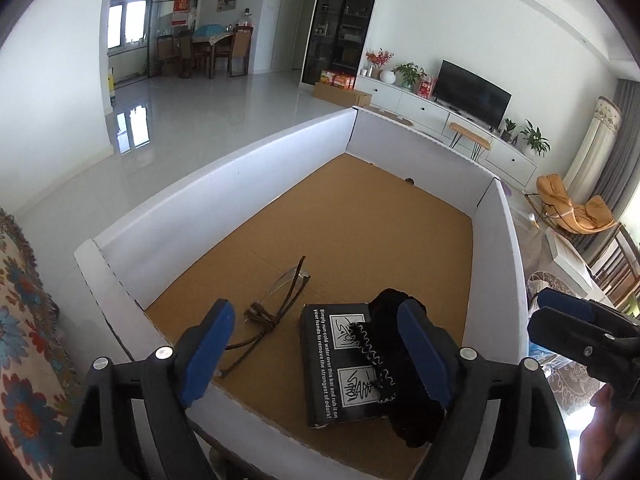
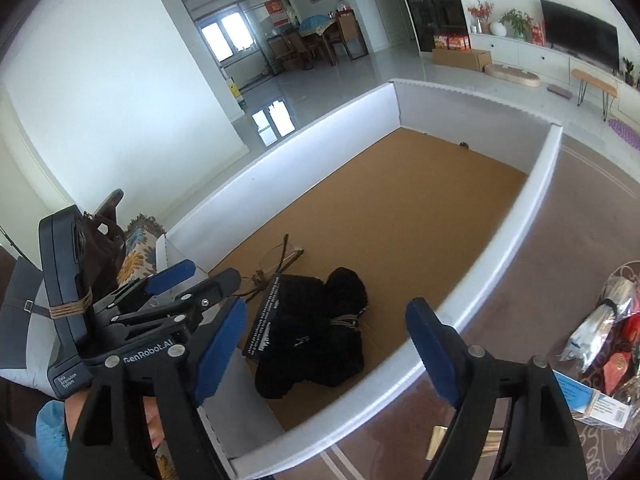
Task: Organize objects
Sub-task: 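Withdraw both open grippers from the tray back over the table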
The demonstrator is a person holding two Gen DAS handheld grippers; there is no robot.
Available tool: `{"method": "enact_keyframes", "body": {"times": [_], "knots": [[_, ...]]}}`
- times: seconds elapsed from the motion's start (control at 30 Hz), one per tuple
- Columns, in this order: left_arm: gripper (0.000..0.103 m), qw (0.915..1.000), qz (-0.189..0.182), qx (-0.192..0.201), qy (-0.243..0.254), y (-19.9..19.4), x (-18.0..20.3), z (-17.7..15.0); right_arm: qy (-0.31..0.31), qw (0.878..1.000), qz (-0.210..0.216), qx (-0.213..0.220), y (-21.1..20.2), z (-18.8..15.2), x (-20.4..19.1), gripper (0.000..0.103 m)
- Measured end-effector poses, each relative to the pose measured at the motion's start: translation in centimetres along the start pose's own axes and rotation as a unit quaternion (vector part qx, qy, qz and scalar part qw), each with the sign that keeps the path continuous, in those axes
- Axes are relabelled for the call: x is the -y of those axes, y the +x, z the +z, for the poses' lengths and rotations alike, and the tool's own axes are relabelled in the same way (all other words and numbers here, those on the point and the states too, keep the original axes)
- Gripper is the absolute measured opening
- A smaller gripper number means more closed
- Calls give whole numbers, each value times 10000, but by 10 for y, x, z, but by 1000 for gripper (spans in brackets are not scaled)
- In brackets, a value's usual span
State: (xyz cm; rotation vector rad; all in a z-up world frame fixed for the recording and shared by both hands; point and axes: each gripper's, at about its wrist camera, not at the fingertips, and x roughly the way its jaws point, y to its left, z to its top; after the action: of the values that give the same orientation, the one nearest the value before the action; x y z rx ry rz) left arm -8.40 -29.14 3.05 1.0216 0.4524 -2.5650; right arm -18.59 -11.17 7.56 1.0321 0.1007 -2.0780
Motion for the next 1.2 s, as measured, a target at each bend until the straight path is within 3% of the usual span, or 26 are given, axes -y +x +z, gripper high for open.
{"method": "enact_keyframes", "body": {"times": [0.13, 0.2, 0.3, 0.5, 0.7, 0.83, 0.93, 1.1, 1.2], "knots": [[86, 9989, -162, 354, 258, -28, 37, -10, -64, 9964, -794, 293, -42, -45, 44, 89], [93, 9979, -255, 480, 338, -39, 54, -14, 31, 9929, -1158, 272, -61, -72, 68, 89], [93, 9966, -441, 547, 435, -52, 76, -17, 270, 9865, -1605, 172, -82, -107, 106, 89], [93, 9939, -506, 612, 770, -69, 109, -21, 662, 9743, -2154, 21, -118, -161, 157, 89], [93, 9916, -717, 653, 857, -88, 133, -29, 826, 9638, -2533, -83, -135, -197, 179, 89], [93, 9873, -1200, 430, 953, -92, 161, -60, 815, 9560, -2816, -122, -138, -216, 184, 89], [93, 9791, -1511, 111, 1358, -83, 197, -101, 737, 9507, -3009, -171, -138, -228, 187, 89], [93, 9646, -1701, -489, 1955, -47, 239, -161, 815, 9485, -3053, -225, -136, -238, 193, 91], [93, 9594, -1599, -593, 2247, -33, 246, -180, 883, 9464, -3099, -239, -135, -237, 195, 95]]}}
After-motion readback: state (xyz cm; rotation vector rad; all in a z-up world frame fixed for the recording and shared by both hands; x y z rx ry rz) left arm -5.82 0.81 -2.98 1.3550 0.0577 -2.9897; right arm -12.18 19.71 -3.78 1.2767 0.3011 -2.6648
